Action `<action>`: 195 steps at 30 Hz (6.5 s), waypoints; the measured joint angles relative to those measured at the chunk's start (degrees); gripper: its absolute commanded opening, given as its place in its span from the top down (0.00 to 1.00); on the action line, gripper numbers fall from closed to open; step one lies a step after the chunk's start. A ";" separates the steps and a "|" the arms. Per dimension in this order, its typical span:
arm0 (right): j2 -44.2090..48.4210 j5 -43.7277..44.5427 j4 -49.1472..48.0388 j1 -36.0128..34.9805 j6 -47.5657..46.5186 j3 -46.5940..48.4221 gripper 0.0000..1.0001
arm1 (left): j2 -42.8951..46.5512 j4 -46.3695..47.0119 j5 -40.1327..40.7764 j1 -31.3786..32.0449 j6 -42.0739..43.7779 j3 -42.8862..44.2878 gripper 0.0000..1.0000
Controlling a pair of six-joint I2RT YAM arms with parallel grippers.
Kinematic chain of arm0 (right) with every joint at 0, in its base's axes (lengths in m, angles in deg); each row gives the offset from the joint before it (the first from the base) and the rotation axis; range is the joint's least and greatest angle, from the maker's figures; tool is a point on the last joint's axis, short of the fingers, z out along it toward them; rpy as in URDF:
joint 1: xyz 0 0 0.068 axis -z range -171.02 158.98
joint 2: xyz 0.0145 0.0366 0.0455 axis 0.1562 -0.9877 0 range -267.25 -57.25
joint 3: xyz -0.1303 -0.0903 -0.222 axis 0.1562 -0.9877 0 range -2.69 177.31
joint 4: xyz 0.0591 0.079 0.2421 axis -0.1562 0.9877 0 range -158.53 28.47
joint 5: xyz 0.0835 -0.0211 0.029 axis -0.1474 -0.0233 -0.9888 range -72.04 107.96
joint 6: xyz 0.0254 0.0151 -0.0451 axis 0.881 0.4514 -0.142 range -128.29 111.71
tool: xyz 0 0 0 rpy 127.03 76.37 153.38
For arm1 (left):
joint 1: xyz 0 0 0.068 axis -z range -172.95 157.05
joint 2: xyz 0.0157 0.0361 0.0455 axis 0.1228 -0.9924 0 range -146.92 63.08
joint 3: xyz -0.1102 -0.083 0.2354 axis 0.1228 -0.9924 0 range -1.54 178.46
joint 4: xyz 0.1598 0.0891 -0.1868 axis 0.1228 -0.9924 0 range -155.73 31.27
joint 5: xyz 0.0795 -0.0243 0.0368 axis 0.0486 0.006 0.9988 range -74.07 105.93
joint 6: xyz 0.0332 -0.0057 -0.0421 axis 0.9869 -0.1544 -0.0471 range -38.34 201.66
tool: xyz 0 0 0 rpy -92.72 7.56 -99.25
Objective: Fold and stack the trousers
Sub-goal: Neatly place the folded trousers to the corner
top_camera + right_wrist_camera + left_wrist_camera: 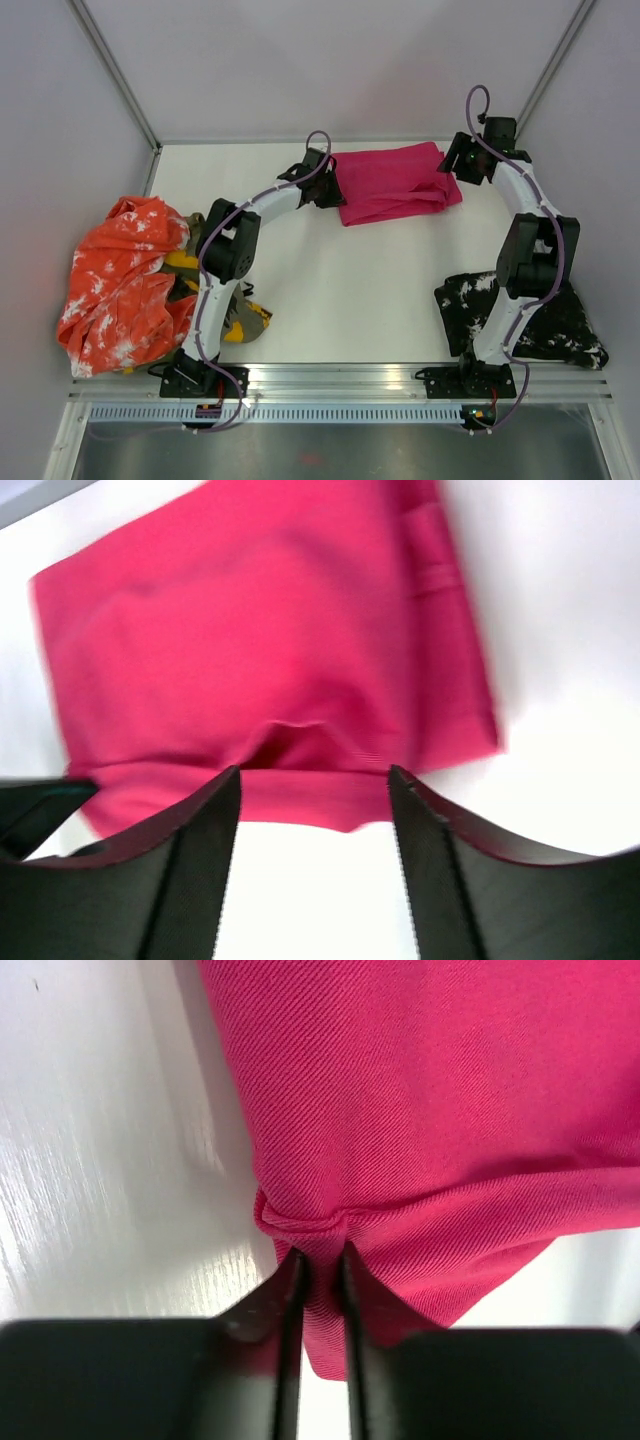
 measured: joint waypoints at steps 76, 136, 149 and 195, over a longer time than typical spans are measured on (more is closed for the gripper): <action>-5.81 -6.78 -19.98 -12.02 14.08 -20.59 1.00 | 13.44 4.83 -15.21 -18.78 10.32 -24.72 0.98; 54.16 63.69 -7.30 26.32 -36.83 -55.23 1.00 | 15.82 50.53 15.76 46.10 -14.38 -32.92 0.98; 51.10 65.61 -17.22 28.00 -40.83 -61.29 0.82 | 11.54 51.21 14.21 46.31 -14.03 -31.12 0.98; 38.62 -0.48 -12.37 -8.37 -3.19 -14.12 0.02 | 51.56 -0.35 5.57 -7.52 9.84 -24.63 0.00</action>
